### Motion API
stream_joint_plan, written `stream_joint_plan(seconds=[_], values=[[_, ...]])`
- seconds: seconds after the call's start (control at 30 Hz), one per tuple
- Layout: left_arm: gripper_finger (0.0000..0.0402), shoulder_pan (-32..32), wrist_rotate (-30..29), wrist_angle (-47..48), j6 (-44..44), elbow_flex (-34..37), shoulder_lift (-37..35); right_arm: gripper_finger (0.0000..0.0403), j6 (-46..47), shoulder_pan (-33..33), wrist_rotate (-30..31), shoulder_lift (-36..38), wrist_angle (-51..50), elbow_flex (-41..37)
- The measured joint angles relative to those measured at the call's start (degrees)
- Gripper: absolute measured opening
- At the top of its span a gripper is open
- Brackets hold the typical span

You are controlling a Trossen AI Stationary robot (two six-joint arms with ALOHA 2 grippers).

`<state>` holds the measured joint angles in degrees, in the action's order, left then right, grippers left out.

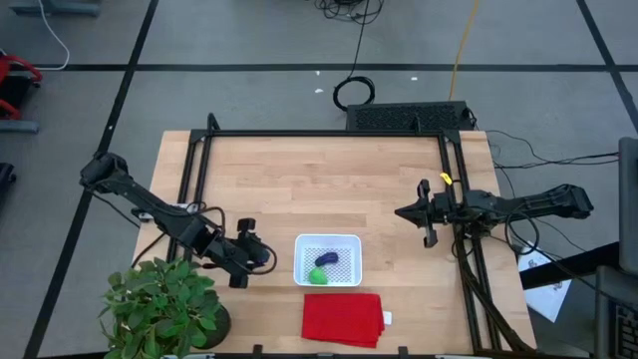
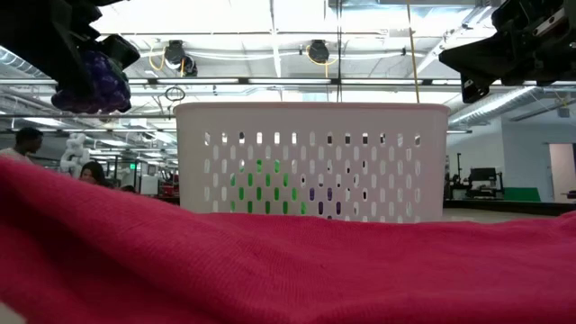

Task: Pick and placing Produce into tupperware
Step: Put the blue grapes into the white bin

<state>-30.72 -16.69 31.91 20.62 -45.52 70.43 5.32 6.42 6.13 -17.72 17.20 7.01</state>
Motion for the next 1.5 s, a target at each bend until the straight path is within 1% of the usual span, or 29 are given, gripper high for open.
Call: stream_joint_plan(seconds=[0.23,0.37,0.5,0.7,0.8,0.87,0.97,1.1,1.2,1.37,1.5], values=[[0.0196,0.00,-1.19,-0.89,-0.24,0.00,0.00,0.0000,0.56,0.00,0.00,-0.02,-0.86,0.00],[0.0201,0.50,-1.76,-1.99,-0.24,0.00,0.02,0.0000,0.63,0.00,0.00,-0.02,-1.02,0.00],[0.0204,2.50,-2.86,-6.28,-0.03,0.00,0.02,0.0000,0.63,0.00,0.00,-0.02,-1.02,0.00],[0.0193,7.23,-2.73,-14.30,-1.37,0.00,0.02,0.0000,0.66,0.00,-0.01,-0.02,-1.02,0.00],[0.0192,9.47,2.07,-17.75,-4.00,0.00,0.36,0.0000,0.66,0.00,-0.02,-0.02,-1.02,0.00],[0.0195,10.69,5.46,-20.81,-6.52,0.00,1.72,0.0000,0.66,0.00,-0.02,-0.04,-1.06,0.00],[0.0203,12.12,8.88,-24.07,-9.22,-0.40,4.30,0.0000,0.66,0.00,-0.02,-0.03,-1.17,0.00],[0.0205,13.53,11.65,-23.43,-12.52,-5.30,10.09,0.0000,0.65,0.00,-0.02,-0.14,-1.22,0.00],[0.0205,13.77,14.09,-22.63,-16.94,-11.35,14.94,0.0000,0.57,0.00,-0.02,-0.19,-1.26,0.00],[0.0206,14.62,15.30,-15.05,-22.93,-22.57,24.20,0.0000,0.48,0.00,-0.02,-0.37,-1.37,0.00],[0.0206,15.20,17.08,-11.93,-26.98,-29.99,29.90,0.0000,0.88,0.00,-0.02,-0.37,-1.61,0.00]])
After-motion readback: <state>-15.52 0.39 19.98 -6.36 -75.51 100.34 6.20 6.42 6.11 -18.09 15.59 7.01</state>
